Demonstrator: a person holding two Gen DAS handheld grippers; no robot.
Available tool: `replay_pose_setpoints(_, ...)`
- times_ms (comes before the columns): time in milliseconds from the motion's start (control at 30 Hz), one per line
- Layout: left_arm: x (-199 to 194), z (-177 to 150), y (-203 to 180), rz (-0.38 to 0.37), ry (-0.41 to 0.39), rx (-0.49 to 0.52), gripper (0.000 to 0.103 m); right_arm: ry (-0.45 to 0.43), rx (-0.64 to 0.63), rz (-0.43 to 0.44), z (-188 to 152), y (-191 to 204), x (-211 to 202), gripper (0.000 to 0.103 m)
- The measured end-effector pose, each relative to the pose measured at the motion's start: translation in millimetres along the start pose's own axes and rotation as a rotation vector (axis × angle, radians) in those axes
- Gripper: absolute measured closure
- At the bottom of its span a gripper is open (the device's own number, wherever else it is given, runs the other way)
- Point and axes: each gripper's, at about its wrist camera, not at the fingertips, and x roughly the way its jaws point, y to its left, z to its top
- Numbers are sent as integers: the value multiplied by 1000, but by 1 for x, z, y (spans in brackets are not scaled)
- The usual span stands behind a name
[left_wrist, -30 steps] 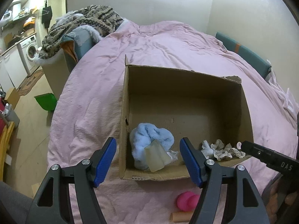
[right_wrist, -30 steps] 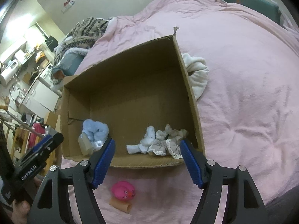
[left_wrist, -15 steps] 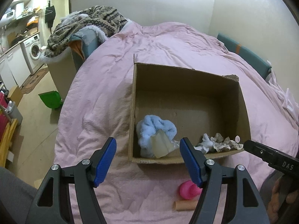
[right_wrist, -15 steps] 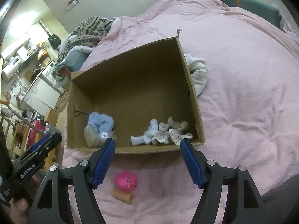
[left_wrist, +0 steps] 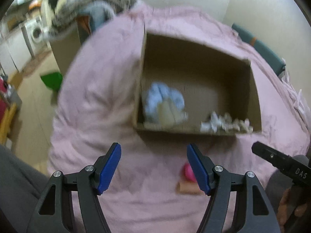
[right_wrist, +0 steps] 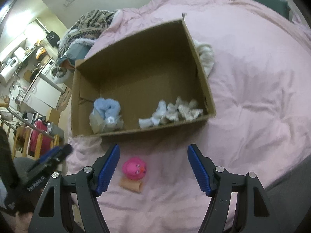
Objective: Organize soft objects
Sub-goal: 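Open the right tool to drop the scrunchie and withdraw from the box, then grasp the tan foam tube with the left tool while the right tool grasps the pink duck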
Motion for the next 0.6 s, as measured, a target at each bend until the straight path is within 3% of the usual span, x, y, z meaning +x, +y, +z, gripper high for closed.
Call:
replay_pose_setpoints(67,20,-9,-3,-28,107,-21,36,22,8,-11,-2,-1,4,27)
replay_pose_setpoints(233,56,-36,-17,-114,286,-43,36,46,39,-30,-1,-7,14,27)
replay_pose_setpoints(400,70,-49,-53,-99,311,126,36,71,75,-31,1,-14,21,27)
replay_pose_setpoints(533,79,-57,-66,-108,332,174,43,79,91,-26,2,-17,24,27)
replay_pose_setpoints(600,86,-61,-69,-99,348,194,61,84,92,-25,2,-18,24,27)
